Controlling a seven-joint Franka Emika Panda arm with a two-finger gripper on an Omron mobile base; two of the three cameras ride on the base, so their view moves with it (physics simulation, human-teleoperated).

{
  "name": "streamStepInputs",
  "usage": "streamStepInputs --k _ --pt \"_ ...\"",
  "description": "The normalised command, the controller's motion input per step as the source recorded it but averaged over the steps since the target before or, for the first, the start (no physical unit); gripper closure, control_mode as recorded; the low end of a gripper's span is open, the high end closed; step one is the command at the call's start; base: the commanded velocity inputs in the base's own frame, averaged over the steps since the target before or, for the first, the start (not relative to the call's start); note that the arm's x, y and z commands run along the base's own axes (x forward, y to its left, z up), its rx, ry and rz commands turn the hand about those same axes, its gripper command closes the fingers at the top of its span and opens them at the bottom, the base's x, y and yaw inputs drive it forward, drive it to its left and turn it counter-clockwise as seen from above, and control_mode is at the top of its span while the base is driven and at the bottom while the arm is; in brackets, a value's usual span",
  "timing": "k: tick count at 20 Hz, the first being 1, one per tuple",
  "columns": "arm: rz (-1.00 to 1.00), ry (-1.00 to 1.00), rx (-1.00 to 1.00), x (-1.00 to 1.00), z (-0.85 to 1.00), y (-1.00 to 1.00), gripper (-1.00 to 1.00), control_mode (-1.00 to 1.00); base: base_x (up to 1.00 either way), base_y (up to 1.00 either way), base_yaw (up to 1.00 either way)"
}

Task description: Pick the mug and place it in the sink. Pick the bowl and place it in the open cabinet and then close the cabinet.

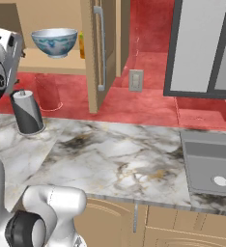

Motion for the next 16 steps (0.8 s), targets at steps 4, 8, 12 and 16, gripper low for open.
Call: streamStepInputs --k 4,8,12,16 --pt "0.05 -0.16 0.0 -0.52 0.01 0.0 -1.0 -1.0 0.0 0.0 0.0" --pt "0.05 -0.11 0.0 -0.4 0.0 0.0 -1.0 -1.0 0.0 0.0 0.0" --pt "0.07 -0.07 0.0 -0.35 0.0 0.0 -1.0 -1.0 0.0 0.0 0.0" --pt "0.11 -0.03 0.0 -0.29 0.0 0.0 -1.0 -1.0 0.0 0.0 0.0"
